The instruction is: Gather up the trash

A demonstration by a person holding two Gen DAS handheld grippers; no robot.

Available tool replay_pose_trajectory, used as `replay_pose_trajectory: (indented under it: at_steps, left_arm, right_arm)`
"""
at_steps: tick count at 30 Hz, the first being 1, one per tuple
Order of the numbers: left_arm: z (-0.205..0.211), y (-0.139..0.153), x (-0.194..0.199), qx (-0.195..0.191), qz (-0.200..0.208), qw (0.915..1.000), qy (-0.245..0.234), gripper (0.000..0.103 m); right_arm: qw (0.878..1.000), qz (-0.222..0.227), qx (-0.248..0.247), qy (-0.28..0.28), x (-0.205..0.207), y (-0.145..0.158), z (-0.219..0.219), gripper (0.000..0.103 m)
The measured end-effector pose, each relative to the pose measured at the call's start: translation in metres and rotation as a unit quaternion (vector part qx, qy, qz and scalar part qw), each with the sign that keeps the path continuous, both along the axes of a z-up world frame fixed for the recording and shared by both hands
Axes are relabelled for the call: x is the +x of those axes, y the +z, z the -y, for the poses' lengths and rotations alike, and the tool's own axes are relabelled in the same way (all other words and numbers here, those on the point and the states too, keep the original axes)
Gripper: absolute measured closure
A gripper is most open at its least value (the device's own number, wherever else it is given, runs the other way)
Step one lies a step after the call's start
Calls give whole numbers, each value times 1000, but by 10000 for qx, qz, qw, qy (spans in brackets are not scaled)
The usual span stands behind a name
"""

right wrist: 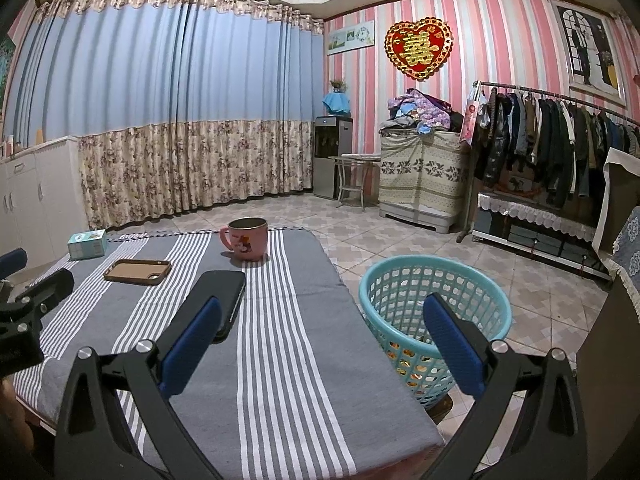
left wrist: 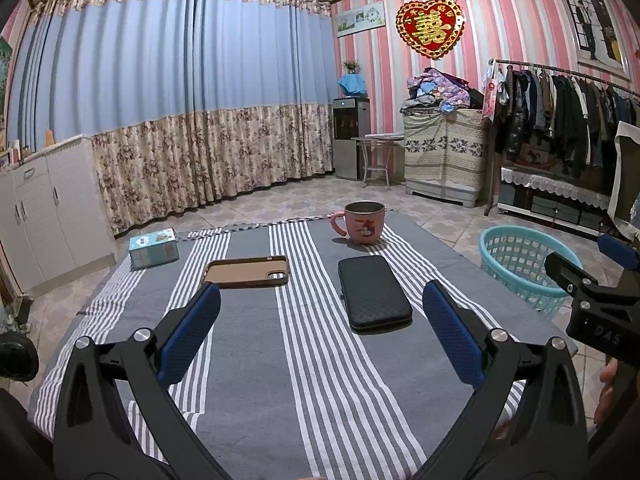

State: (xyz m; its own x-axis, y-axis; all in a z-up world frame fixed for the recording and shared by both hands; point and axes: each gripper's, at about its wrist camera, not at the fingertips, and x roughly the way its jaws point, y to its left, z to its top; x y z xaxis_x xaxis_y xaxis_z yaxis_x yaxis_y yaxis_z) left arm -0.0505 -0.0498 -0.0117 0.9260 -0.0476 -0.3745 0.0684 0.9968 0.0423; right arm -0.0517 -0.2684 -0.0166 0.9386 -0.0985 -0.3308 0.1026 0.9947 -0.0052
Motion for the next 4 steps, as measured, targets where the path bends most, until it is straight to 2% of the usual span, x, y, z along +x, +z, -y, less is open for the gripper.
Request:
replay_pose_trajectory:
  at_steps: [4]
  left_arm:
    - [-1,0,0,-5,7,10000,12,5]
  right_arm:
    - [10000,-8,8,-2,-1,1,3,4]
